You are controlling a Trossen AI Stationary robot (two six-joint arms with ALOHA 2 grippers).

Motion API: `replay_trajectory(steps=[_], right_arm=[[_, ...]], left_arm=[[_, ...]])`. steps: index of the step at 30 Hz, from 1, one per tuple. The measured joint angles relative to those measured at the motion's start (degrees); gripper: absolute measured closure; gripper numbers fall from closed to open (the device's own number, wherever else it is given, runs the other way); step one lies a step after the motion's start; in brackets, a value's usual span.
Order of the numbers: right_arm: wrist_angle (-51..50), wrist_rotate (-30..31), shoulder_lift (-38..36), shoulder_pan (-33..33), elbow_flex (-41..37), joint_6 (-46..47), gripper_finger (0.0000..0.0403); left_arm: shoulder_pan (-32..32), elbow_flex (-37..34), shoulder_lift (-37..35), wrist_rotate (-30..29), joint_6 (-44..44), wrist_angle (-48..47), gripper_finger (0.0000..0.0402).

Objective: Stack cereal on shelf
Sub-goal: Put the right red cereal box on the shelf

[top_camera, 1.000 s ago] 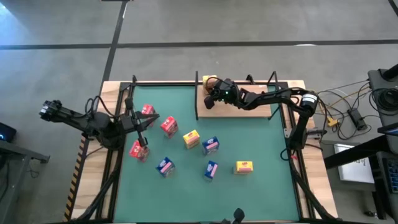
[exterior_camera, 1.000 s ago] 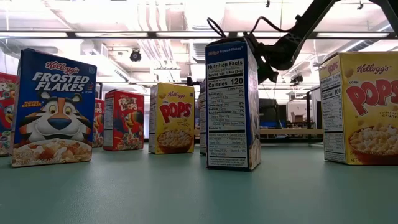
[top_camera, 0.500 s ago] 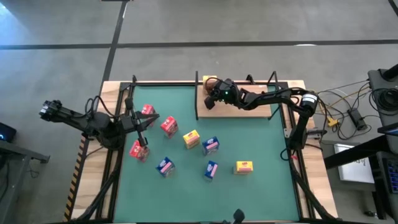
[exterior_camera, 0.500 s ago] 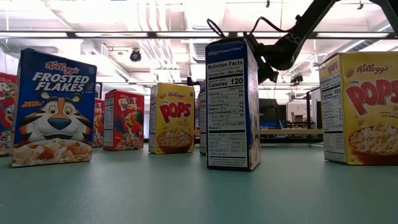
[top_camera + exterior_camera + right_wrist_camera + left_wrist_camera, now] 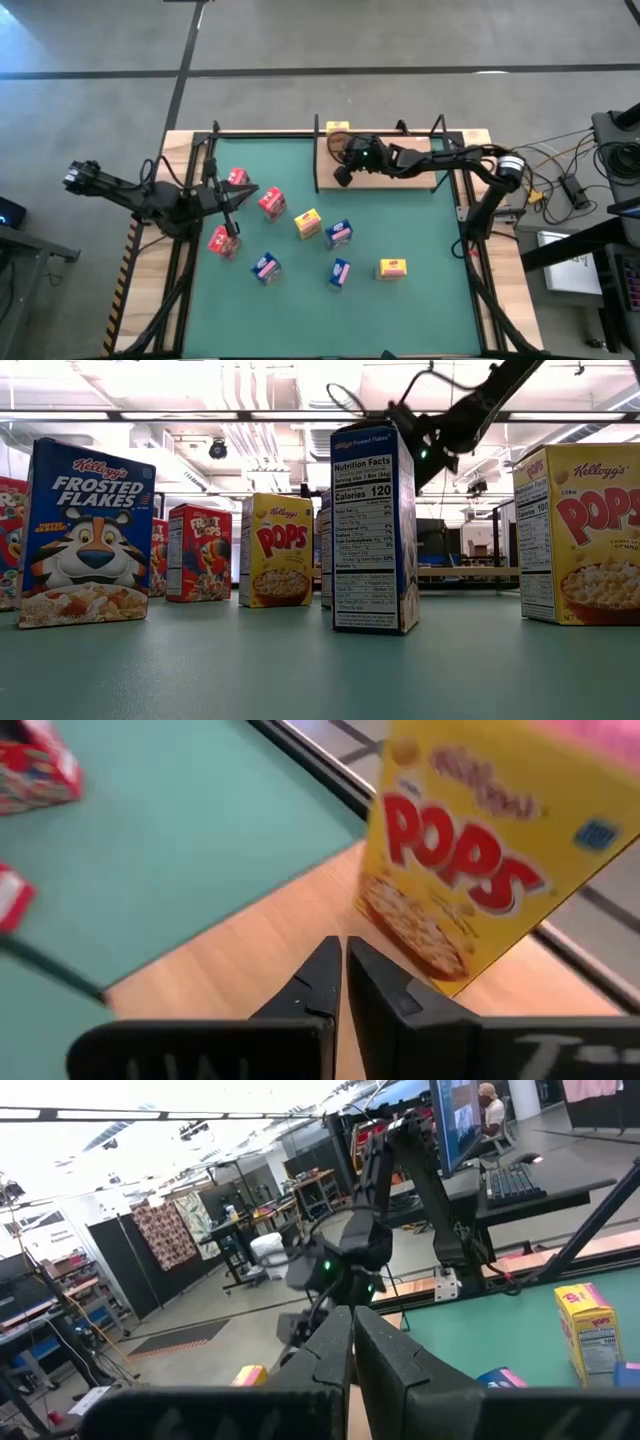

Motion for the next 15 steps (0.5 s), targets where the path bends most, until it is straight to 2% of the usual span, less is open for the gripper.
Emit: replay_trajectory(steps=[7,15], right_arm=[[-4.7,0.0,-8.7,5.9,-1.0,-3.7,0.0392],[-4.6,0.1,-19.3,14.5,-8.2,-6.3,0.0392]], left_arm=[[0.0,0.0,3.0,0.0,-2.0,2.4,0.0401],[0.0,0.0,7.7,-0.9,-3.7,6.2,0.0401]])
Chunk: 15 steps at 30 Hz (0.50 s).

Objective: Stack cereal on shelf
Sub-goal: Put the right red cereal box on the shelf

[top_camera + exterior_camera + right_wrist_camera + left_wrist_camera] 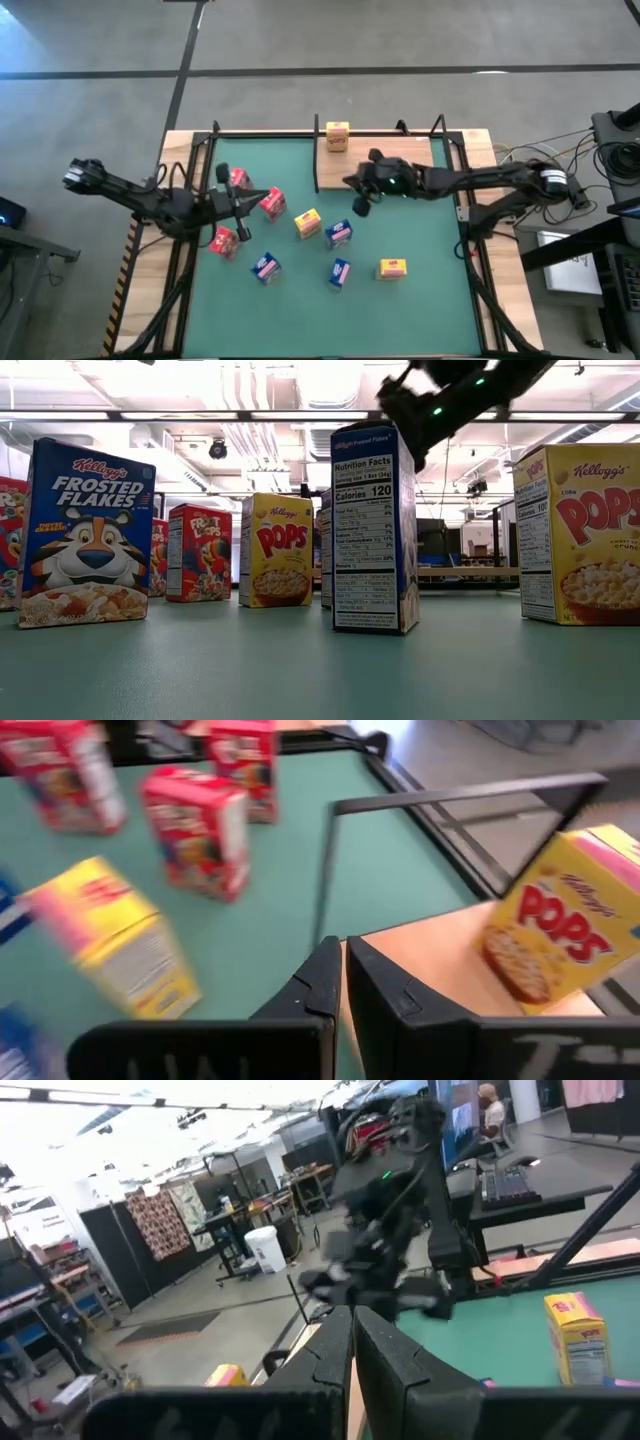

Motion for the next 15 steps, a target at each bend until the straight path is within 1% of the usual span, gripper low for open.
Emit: replay_trajectory(steps=[6,9,15], right_arm=[[1.4,0.0,-8.0,4.4,-6.2,-1.5,0.0392],[2.3,0.0,-11.7,5.5,-9.0,-2.2,0.0392],[7.5,0.0,-19.4,5.9,-15.2,-4.8,0.0392]], left_arm=[[0.0,0.2,2.5,-4.2,-3.9,-0.1,0.0401],[0.0,0.2,3.4,-4.9,-5.7,-0.2,0.0401],[0.3,0.2,4.0,-5.2,-9.8,-0.2,0.0401]])
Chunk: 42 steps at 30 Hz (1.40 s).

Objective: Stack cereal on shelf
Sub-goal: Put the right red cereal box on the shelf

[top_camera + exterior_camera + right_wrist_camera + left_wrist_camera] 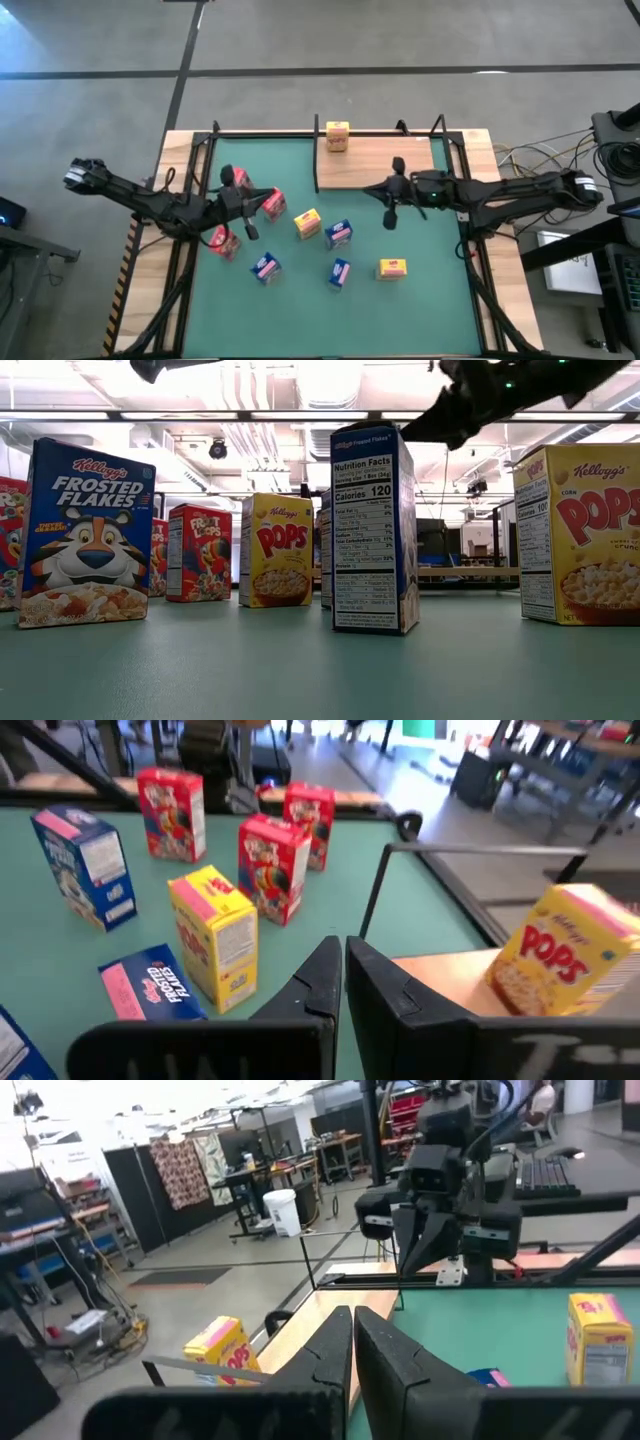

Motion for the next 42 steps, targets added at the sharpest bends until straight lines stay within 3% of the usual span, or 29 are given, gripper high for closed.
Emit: replay_trajectory(steps=[14,20,28,35,42], right_arm=[[3.2,-2.3,-14.8,0.0,-7.0,-4.0,0.0392],[3.2,-7.4,-18.4,0.0,-8.2,-5.7,0.0392],[2.6,-8.0,-24.6,0.0,-10.6,-6.2,0.0392],[2.7,-8.0,-31.1,0.0,-13.6,-6.2,0.0392],[2.5,-8.0,-35.7,0.0,-14.8,-5.8,0.0392]], left_arm=[[6.6,0.2,3.8,0.2,-7.9,-0.1,0.0401],[8.7,4.3,7.7,7.7,-8.9,-2.8,0.0401],[9.5,16.5,14.9,9.2,-16.6,-27.3,0.0401],[10.8,28.4,22.4,10.5,-28.2,-55.0,0.0401],[16.7,36.0,27.9,27.4,-41.6,-71.9,0.0401]])
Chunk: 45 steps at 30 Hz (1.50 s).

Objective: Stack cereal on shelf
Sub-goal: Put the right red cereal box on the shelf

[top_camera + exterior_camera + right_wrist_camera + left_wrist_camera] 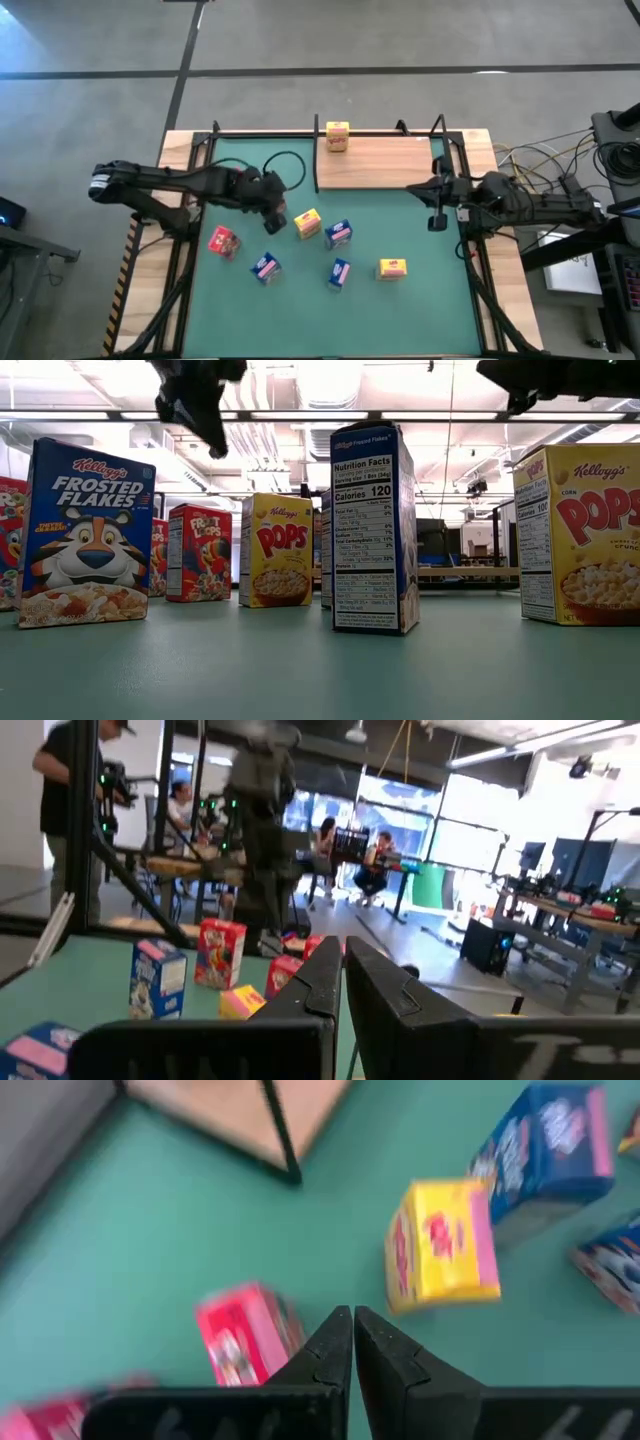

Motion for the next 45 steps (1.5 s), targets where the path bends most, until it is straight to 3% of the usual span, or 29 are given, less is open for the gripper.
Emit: replay_trajectory(steps=[4,13,18,26,30,45], right_arm=[[-0.2,0.0,-0.1,0.0,0.0,-0.1,0.0392],[-0.4,0.0,-0.1,0.0,0.0,-0.6,0.0392],[-1.0,0.0,-0.1,0.0,0.0,-1.1,0.0392],[-1.0,0.1,-0.1,0.0,0.0,-1.0,0.0392],[-1.0,0.3,-0.1,0.0,0.0,-1.0,0.0392],[-1.0,0.5,-0.1,0.0,0.0,-1.0,0.0392]], left_arm=[[3.8,1.4,2.7,7.5,-5.2,-5.4,0.0401],[10.1,2.4,5.4,15.5,-8.5,-7.5,0.0383],[12.4,2.1,5.4,15.3,-8.2,-9.4,0.0317],[13.6,0.8,5.4,10.8,-6.0,-9.4,0.0174],[13.7,-1.0,5.4,10.7,-5.2,-8.3,0.0133],[13.8,-5.9,5.5,11.7,-5.0,-3.0,0.0135]])
